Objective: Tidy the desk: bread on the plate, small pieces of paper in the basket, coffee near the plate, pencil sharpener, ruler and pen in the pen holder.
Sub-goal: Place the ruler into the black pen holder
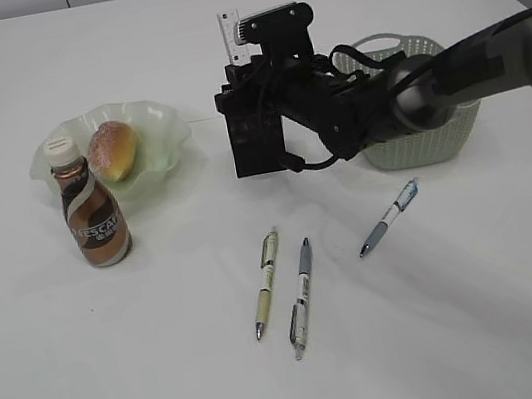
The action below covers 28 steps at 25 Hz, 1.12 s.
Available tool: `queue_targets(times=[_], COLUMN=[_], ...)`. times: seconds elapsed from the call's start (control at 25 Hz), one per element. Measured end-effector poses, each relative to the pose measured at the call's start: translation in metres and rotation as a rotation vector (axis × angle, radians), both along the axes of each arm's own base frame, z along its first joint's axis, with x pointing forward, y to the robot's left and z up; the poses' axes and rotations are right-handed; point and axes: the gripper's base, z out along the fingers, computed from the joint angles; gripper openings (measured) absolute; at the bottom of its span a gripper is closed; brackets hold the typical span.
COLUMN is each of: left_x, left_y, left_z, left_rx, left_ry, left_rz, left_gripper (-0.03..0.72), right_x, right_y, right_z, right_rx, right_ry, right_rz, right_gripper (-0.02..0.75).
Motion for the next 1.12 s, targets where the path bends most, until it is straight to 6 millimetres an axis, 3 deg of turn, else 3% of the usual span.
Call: queue_targets(times=[0.24, 0.56, 0.88, 1.12], left_x=[0.000, 0.000, 0.000, 0.000], left_y=[0.000, 0.000, 0.000, 0.000], left_z=[0.000, 0.000, 0.000, 0.000], left_rx=[0.000, 0.000, -0.001, -0.002], left_ry=[0.000, -0.001, -0.004, -0.005], left_rz=[0.000, 0.001, 0.002, 0.002], left_gripper=[0.245, 0.245, 0.245, 0.245], right_x=[-0.001, -0.002, -0.017, -0.047], right_y=[0.000, -0.001, -0.006, -0.016], right_z=[0.009, 0.020, 0.071, 0.112], right_rx=[0.011, 0.012, -0.030, -0.105], right_ry=[0.007, 0.018, 0.142, 0.389], right_rz=[-0.001, 0.000, 0.010, 0.023], right_gripper=[0.376, 0.384, 0.384, 0.384])
